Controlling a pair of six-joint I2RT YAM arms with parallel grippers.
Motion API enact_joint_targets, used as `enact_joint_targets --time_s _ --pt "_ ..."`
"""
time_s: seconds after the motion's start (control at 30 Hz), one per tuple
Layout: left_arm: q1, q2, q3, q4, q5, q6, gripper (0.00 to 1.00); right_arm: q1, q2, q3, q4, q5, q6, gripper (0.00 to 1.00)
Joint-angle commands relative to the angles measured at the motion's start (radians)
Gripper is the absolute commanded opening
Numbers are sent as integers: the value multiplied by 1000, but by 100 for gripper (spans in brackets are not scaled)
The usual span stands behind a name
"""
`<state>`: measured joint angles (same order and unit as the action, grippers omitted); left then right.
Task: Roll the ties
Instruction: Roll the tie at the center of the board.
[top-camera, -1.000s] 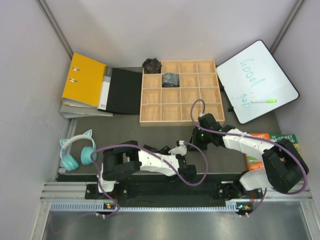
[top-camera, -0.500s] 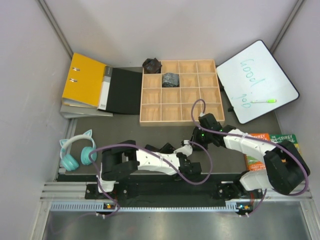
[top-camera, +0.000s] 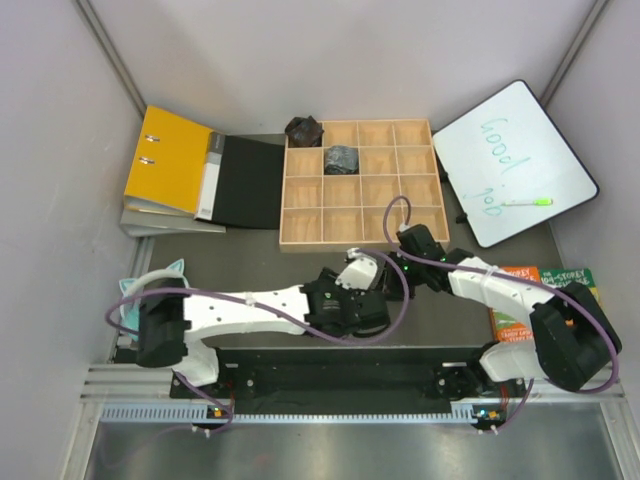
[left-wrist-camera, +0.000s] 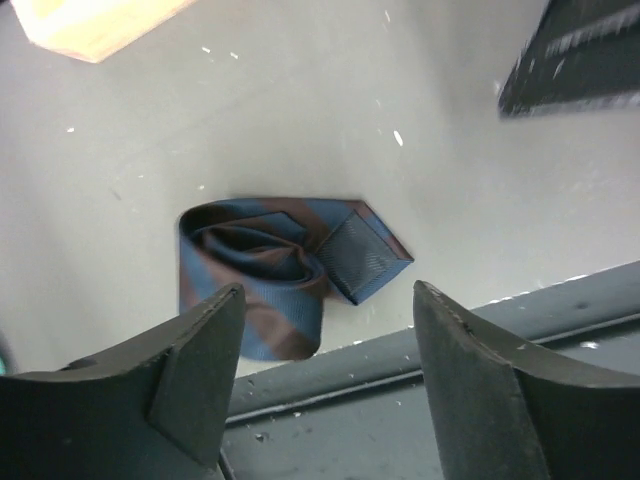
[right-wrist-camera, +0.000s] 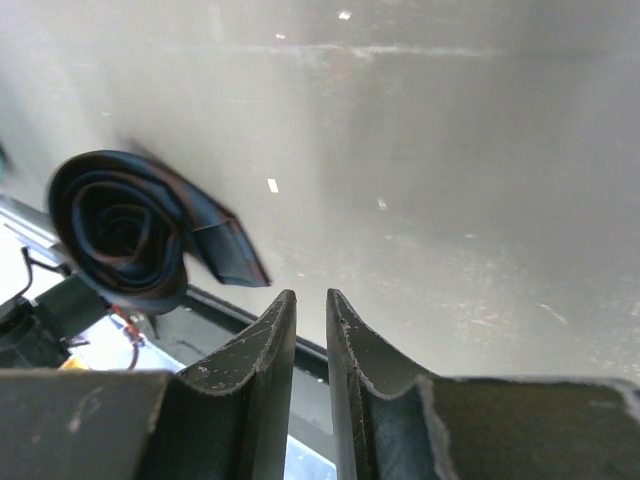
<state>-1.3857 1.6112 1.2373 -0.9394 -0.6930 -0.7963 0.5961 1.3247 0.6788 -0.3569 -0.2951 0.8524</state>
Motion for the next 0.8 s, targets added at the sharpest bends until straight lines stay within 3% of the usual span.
enact_joint_targets --time_s 0.0,0.2,0.4,0.53,0.77 --pt "40 -167 -19 -84 24 -150 70 17 -7 82 36 -39 -1 20" --pt "74 -371 -189 -105 92 -343 37 79 45 172 21 -26 -12 22" --pt "88 -522 -373 -88 148 -500 12 123 232 366 -83 -16 -87 24" --pt "89 -540 -462 -98 177 -557 6 154 332 485 -148 20 -105 25" --pt "131 -516 -578 46 234 -560 4 217 542 711 -232 53 -125 32"
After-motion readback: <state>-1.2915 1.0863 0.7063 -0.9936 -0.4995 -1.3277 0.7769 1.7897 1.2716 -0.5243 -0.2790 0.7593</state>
